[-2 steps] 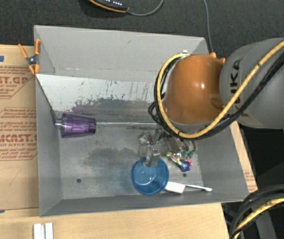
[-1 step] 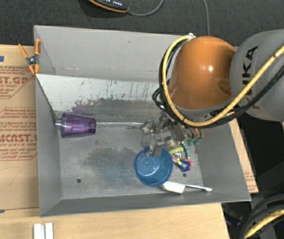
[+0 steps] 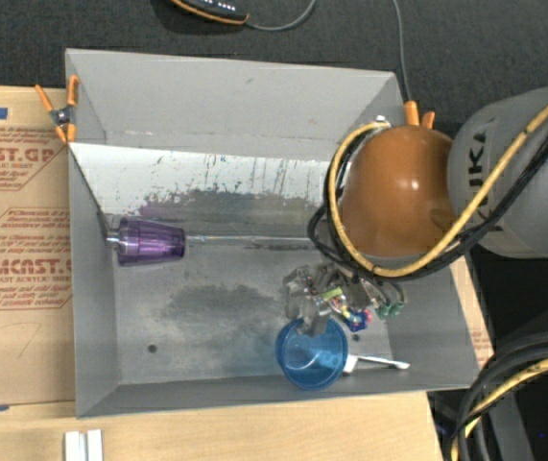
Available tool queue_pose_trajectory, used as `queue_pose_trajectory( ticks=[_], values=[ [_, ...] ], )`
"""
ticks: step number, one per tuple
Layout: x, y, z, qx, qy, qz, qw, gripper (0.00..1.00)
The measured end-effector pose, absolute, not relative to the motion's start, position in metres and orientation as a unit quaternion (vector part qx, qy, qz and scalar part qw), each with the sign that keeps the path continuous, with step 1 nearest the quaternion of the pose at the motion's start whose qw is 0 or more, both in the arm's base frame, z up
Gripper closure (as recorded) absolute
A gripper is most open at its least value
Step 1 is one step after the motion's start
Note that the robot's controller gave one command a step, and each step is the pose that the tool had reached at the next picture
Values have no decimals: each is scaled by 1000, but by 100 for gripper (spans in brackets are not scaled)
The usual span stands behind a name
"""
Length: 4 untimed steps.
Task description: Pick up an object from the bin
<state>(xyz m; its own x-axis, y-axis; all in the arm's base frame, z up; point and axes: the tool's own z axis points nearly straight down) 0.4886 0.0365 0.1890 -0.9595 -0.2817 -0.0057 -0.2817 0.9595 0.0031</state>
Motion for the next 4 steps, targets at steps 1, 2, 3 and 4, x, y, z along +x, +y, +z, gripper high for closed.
queue_pose_trajectory(
  ticks=[1,2,3,4],
  values=[
    [495,37,173,-202,979,2,1,100],
    [492,20,155,-285,959,2,2,100],
    [498,-11,138,-377,926,2,3,100],
    [496,6,150,-348,938,3,4,100]
  ],
)
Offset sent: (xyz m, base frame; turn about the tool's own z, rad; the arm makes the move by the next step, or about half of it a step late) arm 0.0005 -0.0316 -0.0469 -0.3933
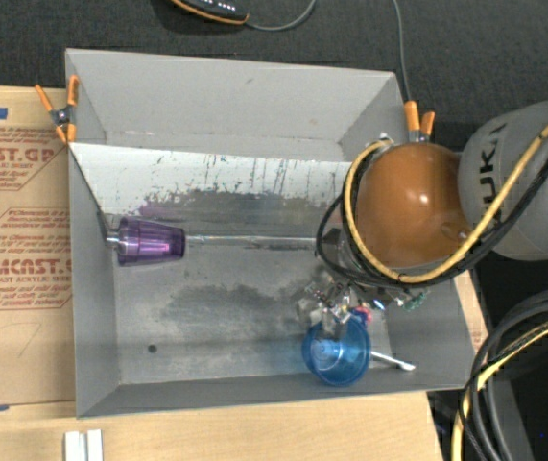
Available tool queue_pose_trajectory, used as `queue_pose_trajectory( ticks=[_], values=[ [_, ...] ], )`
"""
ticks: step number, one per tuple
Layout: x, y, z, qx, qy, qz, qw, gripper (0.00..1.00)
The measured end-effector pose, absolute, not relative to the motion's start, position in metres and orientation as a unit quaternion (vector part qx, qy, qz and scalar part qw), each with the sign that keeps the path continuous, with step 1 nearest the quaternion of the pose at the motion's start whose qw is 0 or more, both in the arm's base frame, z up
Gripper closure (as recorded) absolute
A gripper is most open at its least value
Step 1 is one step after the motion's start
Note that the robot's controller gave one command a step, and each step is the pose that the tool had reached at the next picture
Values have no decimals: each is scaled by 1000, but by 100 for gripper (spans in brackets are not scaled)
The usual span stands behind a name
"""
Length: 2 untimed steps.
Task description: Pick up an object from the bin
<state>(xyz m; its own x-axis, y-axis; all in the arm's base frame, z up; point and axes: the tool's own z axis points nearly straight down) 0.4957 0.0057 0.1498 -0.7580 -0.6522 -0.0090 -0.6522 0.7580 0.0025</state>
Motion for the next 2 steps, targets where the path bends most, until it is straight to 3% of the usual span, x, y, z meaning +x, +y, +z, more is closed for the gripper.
queue_pose_trajectory(
  ticks=[1,2],
  values=[
    [495,-12,151,-363,932,2,4,100],
    [483,-34,107,-491,871,3,6,100]
  ],
)
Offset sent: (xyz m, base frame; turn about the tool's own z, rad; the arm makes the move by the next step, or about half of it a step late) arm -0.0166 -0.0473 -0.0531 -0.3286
